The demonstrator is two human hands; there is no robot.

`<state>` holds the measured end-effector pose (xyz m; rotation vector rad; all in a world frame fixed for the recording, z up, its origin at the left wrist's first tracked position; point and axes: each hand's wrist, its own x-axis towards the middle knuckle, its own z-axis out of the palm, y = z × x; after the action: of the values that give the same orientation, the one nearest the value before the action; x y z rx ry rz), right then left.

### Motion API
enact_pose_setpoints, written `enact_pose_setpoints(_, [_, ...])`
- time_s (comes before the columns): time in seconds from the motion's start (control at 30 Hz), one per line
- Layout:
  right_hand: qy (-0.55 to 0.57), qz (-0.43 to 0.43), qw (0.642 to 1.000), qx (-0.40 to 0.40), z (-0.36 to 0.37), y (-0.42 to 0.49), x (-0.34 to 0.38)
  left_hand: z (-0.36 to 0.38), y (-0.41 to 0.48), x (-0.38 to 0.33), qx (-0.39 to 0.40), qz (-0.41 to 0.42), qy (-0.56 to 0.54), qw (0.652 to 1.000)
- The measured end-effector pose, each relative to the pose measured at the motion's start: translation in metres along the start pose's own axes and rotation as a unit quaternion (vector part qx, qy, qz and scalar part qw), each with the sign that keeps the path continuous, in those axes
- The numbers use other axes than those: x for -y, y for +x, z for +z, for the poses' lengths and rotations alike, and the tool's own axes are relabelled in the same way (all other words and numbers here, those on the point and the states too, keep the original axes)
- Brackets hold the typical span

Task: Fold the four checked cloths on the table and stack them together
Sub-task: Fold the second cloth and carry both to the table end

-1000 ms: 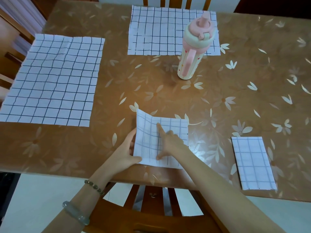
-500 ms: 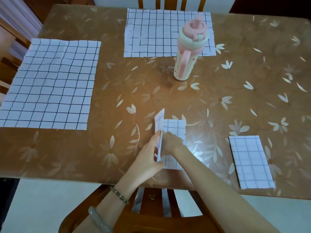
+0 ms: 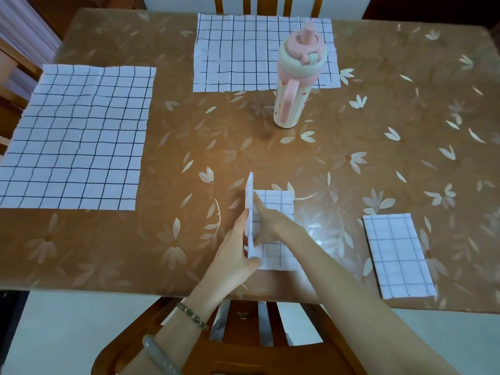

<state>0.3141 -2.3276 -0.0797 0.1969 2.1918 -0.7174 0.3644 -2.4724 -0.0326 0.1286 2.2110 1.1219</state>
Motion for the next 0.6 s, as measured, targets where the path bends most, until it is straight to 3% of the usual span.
enact_pose_setpoints(0.07, [0.162,-0.02,0.987,-0.014,-0.004,-0.007,-0.02,0.008,0.003,-0.003,0.012,-0.006,-0.001,1.0])
enact_pose_setpoints(0.17, [0.396,-0.018,0.909,-0.129,-0.005,-0.023,-0.053,0.023,0.011,-0.009,0.019,-0.018,0.043,0.999])
enact_pose_setpoints(0.23, [0.461,0.014,0.864,-0.204,-0.004,-0.031,-0.066,0.036,0.016,-0.013,0.029,-0.023,0.068,0.997])
enact_pose_setpoints(0.3, [0.5,0.037,0.835,-0.227,-0.002,-0.035,-0.072,0.05,0.021,-0.016,0.043,-0.026,0.088,0.995])
enact_pose_setpoints(0.4, [0.518,0.042,0.828,-0.212,0.001,-0.035,-0.072,0.066,0.031,-0.016,0.059,-0.038,0.11,0.991])
enact_pose_setpoints(0.6, [0.404,0.074,0.871,-0.271,0.011,-0.024,-0.073,0.071,0.04,-0.012,0.085,-0.038,0.092,0.991])
